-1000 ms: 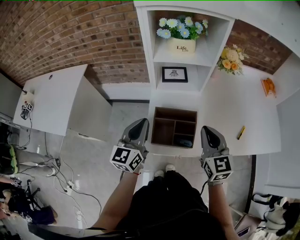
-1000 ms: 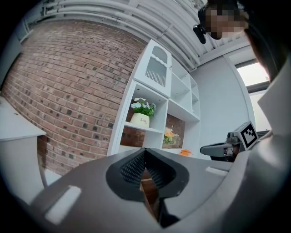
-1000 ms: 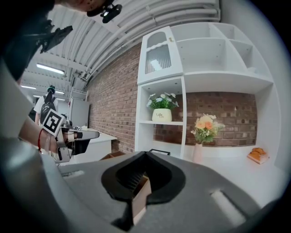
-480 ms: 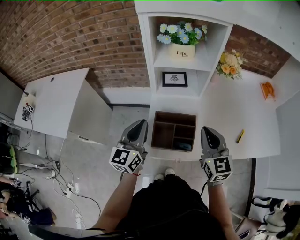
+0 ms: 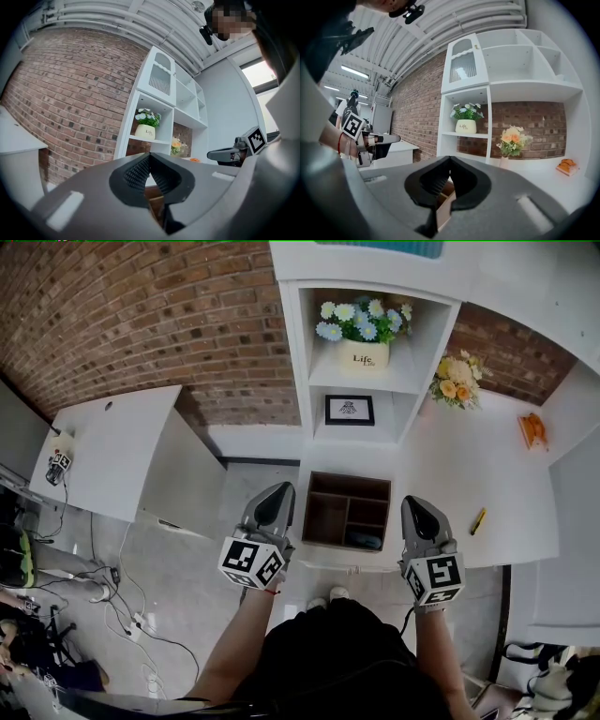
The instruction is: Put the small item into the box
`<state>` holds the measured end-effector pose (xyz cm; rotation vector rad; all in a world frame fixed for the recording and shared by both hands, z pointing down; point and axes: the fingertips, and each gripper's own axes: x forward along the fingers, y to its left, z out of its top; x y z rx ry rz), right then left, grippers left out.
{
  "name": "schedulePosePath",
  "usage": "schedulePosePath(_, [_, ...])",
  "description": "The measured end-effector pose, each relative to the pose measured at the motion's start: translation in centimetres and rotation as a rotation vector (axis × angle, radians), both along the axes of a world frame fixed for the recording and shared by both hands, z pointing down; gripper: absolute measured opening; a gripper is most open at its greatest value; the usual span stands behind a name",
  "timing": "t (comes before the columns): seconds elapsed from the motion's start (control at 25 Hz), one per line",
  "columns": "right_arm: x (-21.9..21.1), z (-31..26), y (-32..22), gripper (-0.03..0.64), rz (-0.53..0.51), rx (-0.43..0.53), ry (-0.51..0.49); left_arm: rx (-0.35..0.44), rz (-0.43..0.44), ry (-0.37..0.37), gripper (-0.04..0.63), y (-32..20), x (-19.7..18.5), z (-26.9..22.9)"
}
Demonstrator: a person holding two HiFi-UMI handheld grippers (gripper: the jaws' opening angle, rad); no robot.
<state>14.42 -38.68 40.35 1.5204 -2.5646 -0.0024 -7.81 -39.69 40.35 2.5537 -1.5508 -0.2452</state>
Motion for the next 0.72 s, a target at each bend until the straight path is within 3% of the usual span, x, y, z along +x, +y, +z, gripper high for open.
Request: schedulePosePath(0.72, [-0.73,-0.12,-0.06,0.003,-0.015,0.006,-0.003,-0.005,-0.001,0.003,0.003,-0.32,-0.05,-0.30])
